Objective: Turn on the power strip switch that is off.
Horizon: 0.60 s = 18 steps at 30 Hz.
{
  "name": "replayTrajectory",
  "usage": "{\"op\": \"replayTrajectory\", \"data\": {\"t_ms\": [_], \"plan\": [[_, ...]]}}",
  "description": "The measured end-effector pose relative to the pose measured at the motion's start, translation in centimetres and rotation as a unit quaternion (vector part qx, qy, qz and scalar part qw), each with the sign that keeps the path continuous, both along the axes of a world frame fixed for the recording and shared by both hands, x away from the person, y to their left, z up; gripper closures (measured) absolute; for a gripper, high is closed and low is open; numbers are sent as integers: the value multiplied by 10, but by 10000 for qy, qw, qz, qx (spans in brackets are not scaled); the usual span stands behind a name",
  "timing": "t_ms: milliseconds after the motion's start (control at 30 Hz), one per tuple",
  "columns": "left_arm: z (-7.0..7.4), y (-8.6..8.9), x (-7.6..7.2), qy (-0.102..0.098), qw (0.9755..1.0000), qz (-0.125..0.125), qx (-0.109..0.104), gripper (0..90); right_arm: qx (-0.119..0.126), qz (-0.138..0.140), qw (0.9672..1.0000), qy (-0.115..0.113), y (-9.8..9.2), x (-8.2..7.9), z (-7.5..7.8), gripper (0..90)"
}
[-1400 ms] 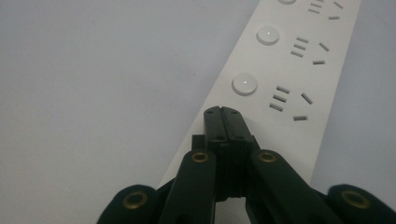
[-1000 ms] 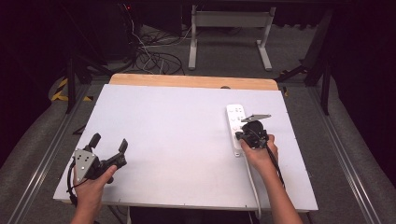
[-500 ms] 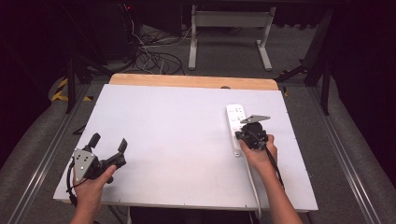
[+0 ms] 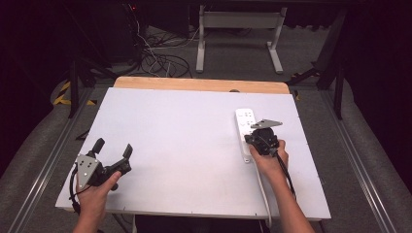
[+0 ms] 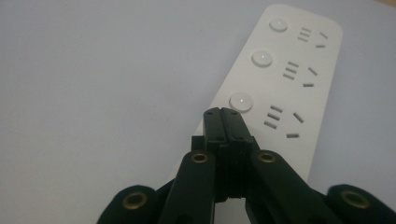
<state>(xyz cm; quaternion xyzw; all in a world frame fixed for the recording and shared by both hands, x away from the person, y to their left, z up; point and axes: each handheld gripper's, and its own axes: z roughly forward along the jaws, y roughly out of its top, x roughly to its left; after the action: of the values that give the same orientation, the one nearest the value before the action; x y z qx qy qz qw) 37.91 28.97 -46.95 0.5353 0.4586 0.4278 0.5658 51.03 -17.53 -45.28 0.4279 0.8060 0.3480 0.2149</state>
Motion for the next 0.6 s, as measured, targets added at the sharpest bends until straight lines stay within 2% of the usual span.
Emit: {"op": "replayTrajectory", "data": {"t_ms": [133, 267, 367, 400, 433, 467, 500, 533, 567, 600], "plan": [[0, 1, 0, 6, 10000, 13, -14, 57, 233, 61, 9990, -369, -2, -4, 8, 900], [0, 0, -1, -6, 10000, 10, -7, 57, 581, 52, 9957, -714, -8, -11, 16, 900], [0, 0, 0, 0, 10000, 7, -12, 57, 807, 51, 9914, -1031, -14, -16, 23, 900], [0, 0, 0, 0, 10000, 7, -12, 57, 807, 51, 9914, -1031, -14, -16, 23, 900], [0, 1, 0, 4, 10000, 9, -19, 57, 1066, 15, 9857, -1305, -21, -21, 29, 900], [0, 1, 0, -2, 10000, 9, -26, 57, 1066, 15, 9857, -1305, -21, -21, 29, 900], [0, 1, 0, -2, 10000, 11, -18, 57, 1252, 54, 9798, -1558, -28, -27, 34, 900], [0, 1, 0, -2, 10000, 11, -18, 57, 1252, 54, 9798, -1558, -28, -27, 34, 900], [0, 1, 0, -4, 10000, 13, -30, 57, 1373, 101, 9747, -1760, -35, -33, 38, 900], [0, 1, 0, -4, 10000, 17, -27, 57, 1435, 91, 9722, -1848, -38, -36, 40, 900]]}}
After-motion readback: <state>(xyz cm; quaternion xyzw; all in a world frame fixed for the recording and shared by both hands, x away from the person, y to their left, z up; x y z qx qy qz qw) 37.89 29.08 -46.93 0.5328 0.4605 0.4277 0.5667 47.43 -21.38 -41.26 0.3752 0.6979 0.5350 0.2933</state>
